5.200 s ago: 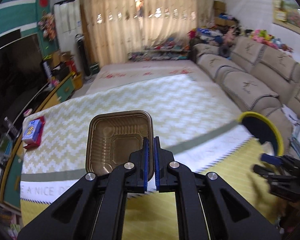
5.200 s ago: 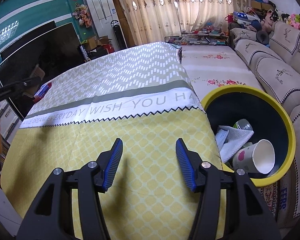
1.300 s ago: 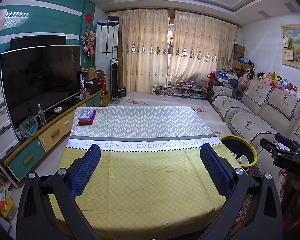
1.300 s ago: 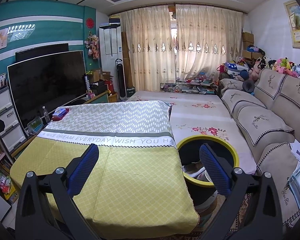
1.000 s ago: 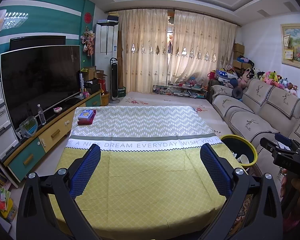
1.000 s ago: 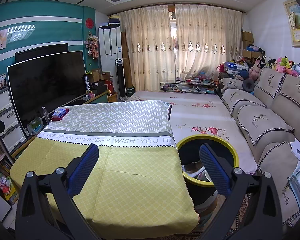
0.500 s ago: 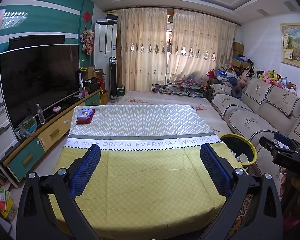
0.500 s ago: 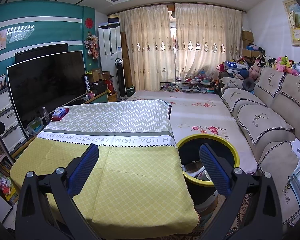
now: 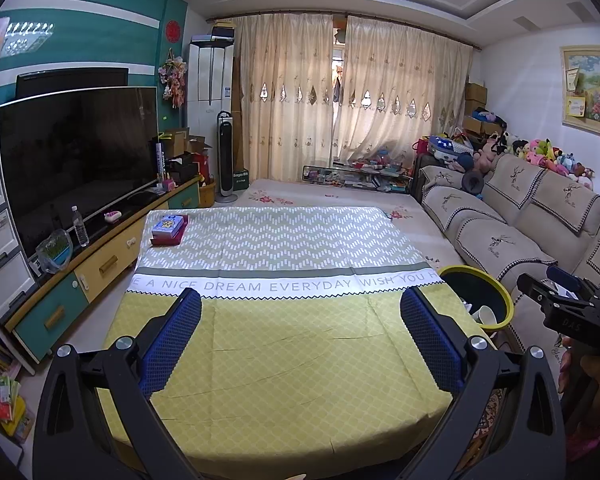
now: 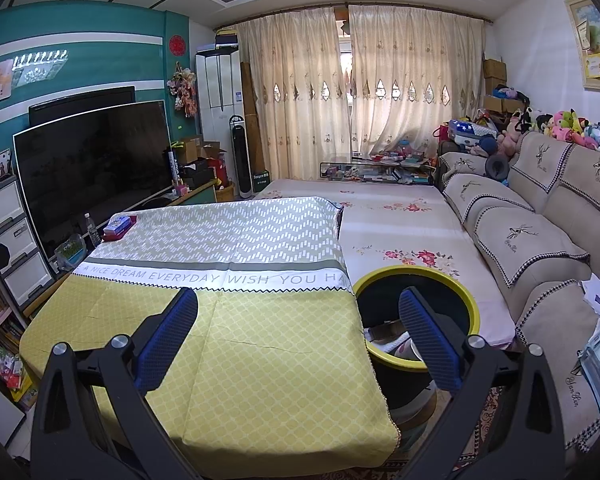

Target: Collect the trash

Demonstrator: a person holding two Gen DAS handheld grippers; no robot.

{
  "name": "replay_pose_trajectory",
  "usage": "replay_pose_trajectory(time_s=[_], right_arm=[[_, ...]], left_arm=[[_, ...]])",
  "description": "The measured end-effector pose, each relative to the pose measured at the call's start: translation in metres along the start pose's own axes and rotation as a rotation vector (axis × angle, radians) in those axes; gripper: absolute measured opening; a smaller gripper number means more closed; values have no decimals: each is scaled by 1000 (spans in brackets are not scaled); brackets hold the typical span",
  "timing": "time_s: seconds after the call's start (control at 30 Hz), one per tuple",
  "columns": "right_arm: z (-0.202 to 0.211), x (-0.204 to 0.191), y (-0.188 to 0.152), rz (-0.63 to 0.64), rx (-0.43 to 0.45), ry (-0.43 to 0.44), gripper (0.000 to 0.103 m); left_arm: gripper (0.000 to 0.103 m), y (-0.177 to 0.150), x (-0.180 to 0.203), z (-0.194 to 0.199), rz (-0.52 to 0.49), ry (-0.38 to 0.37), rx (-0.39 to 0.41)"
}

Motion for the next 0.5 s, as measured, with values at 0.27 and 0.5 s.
replay_pose_trajectory(time_s=[0.27, 0.5], right_arm=[[-1, 0, 0, -1, -1, 0, 96], [-2, 0, -2, -1, -3, 0, 96]], left_arm=[[98, -1, -1, 0, -3, 2, -1], [98, -2, -2, -2, 9, -21, -15]])
Point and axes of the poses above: each gripper's, at about its wrist camera, not at the fingertips, and z roughly against the way its jaws point, x to its right, y to its top, the point moved 1 cm from there along -z, roughly the way its jaws point, and after that the axes turned 5 degrees about y, right-handed, at the moved point
